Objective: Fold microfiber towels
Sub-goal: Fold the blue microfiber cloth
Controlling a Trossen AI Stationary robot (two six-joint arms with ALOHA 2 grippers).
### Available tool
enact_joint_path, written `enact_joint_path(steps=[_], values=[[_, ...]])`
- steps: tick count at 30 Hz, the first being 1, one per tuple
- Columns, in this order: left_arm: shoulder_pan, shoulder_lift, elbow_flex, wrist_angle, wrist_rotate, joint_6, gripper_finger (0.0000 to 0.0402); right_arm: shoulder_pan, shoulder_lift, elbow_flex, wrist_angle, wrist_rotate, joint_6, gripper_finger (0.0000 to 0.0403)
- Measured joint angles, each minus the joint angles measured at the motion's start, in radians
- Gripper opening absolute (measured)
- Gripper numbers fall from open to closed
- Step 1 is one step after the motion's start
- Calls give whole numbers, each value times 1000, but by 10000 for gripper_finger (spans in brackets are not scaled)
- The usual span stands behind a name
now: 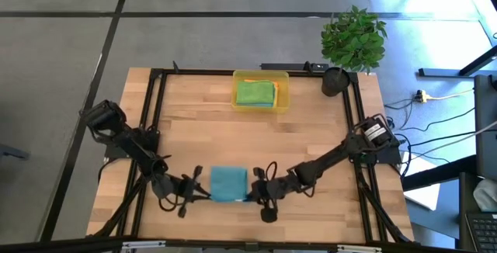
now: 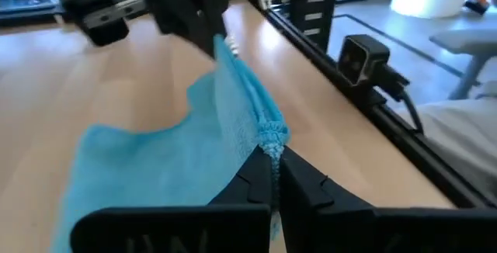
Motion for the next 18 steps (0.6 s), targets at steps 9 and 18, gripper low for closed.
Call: enact_joint_path(steps=[9, 18], values=[[47, -30, -108, -12, -78, -175, 0, -118, -2, 14, -42, 45, 87, 4], [141, -36, -190, -1, -120, -284, 0, -198, -2, 16, -166, 60, 179, 4]])
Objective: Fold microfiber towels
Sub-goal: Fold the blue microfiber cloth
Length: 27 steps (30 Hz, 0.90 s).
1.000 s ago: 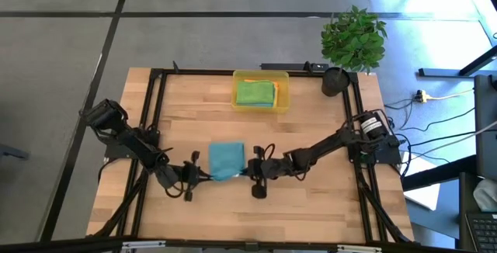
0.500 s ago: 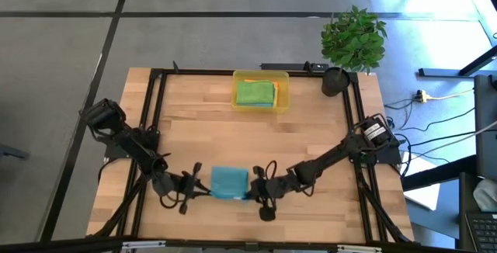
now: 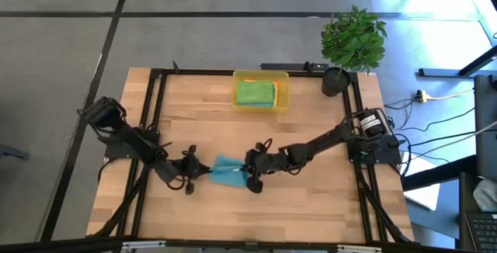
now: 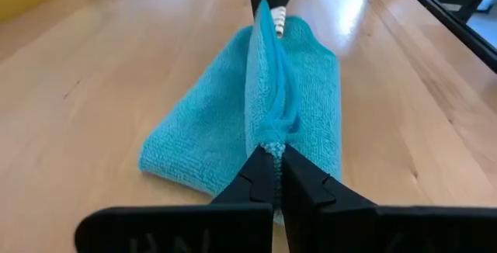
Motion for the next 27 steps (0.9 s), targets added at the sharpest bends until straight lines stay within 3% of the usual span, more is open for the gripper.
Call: enact_joint_path(steps=[8, 19, 27], values=[[24, 0, 3, 64, 10, 61, 7, 38, -1, 0, -49, 24, 65, 4], [19, 0, 46, 67, 12, 134, 97, 47, -2, -2, -149, 100, 149, 5], [18, 0, 48, 62, 10, 129, 102, 76, -51, -2, -187, 146, 155, 5]])
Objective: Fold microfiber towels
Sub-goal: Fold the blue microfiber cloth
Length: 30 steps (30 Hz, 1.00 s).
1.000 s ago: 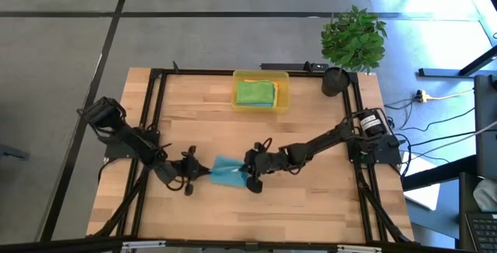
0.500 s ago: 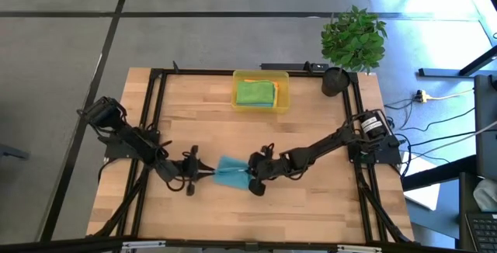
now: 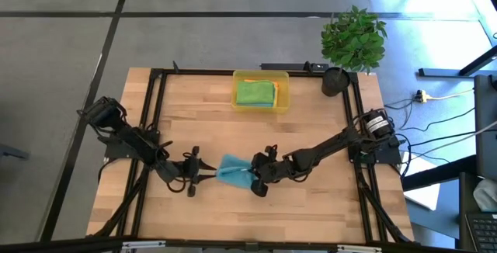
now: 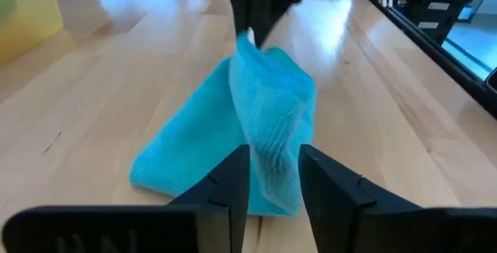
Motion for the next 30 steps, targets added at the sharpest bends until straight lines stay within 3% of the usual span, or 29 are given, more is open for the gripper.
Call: enact_joint_path(steps=[5, 11, 14, 23, 30], values=[[3, 0, 0, -41, -12, -5, 103, 4, -26, 1, -92, 49, 50, 5], [56, 0, 0, -75, -165, -55, 100, 4, -24, 0, -190, 53, 95, 5], [110, 0, 0, -74, -164, -50, 99, 4, -24, 0, -183, 56, 84, 5], [311, 1, 24, -103, 56, 16, 99, 4, -24, 0, -175, 59, -6, 6], [379, 6, 125, -168, 253, 174, 99, 5, -23, 0, -167, 61, -57, 6]])
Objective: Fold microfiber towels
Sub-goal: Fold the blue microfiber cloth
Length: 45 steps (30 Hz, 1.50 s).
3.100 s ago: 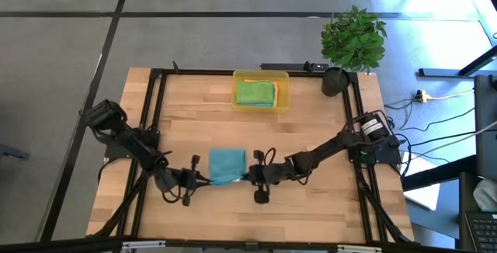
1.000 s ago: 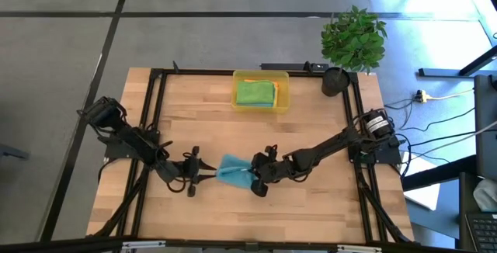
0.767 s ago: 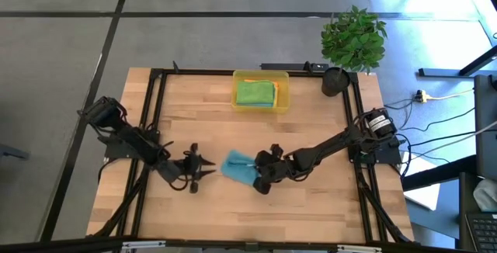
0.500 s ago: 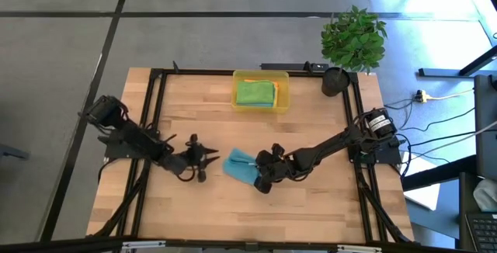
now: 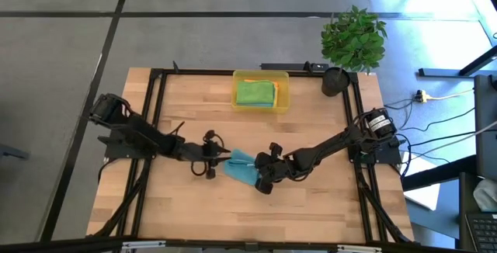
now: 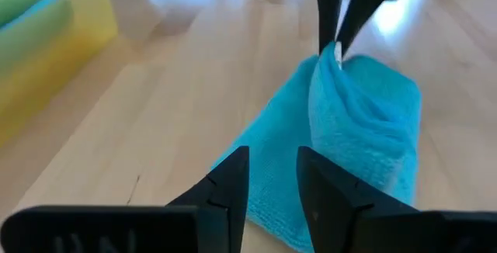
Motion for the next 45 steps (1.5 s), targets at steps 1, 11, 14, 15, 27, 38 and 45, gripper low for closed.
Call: enact_joint_path(steps=[1, 11, 14, 15, 27, 38, 45], values=[[6, 5, 11, -18, 11, 16, 99, 0, 0, 0, 0, 0, -1, 6], [28, 131, 67, -74, 265, 59, 99, 3, 0, 0, -2, 0, -21, 7], [8, 143, 67, -86, 292, 59, 99, 4, 0, 0, -10, 0, -21, 7], [-1, 143, 67, -88, 292, 59, 99, 6, 0, 0, -10, 0, -25, 7], [-162, 144, 67, -54, 323, 40, 99, 28, 0, 0, -23, 34, -2, 5], [-227, 137, 66, 31, 230, 65, 99, 27, 0, 0, -22, 16, 2, 5], [-276, 108, 66, 282, 225, 142, 99, 15, 0, 0, -19, 15, 26, 7]])
